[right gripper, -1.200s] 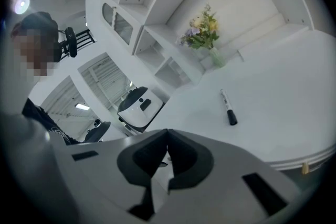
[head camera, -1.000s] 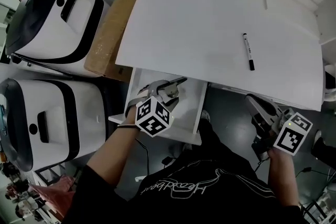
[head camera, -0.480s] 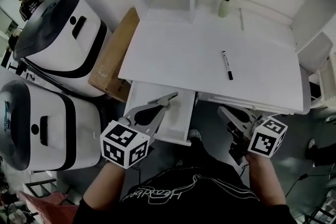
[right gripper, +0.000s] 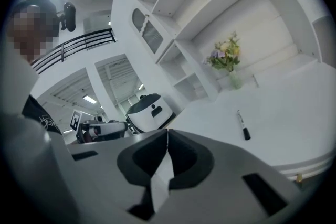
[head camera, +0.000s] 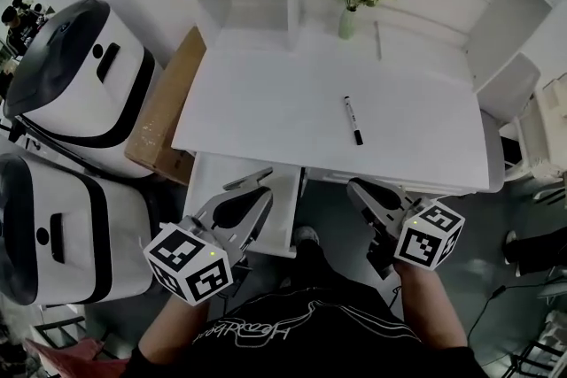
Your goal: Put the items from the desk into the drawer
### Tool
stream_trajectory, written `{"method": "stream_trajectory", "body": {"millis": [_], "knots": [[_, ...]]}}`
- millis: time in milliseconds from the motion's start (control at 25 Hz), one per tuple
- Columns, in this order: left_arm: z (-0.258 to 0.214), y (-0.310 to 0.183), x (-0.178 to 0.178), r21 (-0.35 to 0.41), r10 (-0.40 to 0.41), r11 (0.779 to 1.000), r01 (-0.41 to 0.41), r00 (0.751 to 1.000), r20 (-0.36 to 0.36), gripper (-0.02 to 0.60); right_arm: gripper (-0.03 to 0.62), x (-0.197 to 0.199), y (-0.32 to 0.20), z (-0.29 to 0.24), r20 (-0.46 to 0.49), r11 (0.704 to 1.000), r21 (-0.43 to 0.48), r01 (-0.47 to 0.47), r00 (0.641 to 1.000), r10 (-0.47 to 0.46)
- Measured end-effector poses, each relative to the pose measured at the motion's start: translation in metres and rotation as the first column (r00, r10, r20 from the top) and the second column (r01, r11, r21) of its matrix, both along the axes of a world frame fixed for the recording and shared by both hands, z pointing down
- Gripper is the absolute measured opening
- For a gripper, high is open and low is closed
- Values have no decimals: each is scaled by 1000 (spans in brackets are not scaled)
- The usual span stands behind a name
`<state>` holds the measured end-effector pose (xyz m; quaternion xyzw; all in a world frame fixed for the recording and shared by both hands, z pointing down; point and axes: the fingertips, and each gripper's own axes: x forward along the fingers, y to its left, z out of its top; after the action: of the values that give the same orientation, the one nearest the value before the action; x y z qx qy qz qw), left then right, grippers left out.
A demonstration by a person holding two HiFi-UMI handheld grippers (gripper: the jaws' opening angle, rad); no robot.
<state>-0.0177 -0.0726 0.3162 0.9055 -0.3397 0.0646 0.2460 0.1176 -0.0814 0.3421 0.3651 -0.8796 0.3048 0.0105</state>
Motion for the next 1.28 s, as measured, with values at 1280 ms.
{"method": "stream_trajectory", "body": {"millis": [1280], "knots": [[78, -99, 5, -156, -58, 985, 70, 995, 80, 9, 233, 79, -173, 189, -651, 985, -119, -127, 759, 19]]}}
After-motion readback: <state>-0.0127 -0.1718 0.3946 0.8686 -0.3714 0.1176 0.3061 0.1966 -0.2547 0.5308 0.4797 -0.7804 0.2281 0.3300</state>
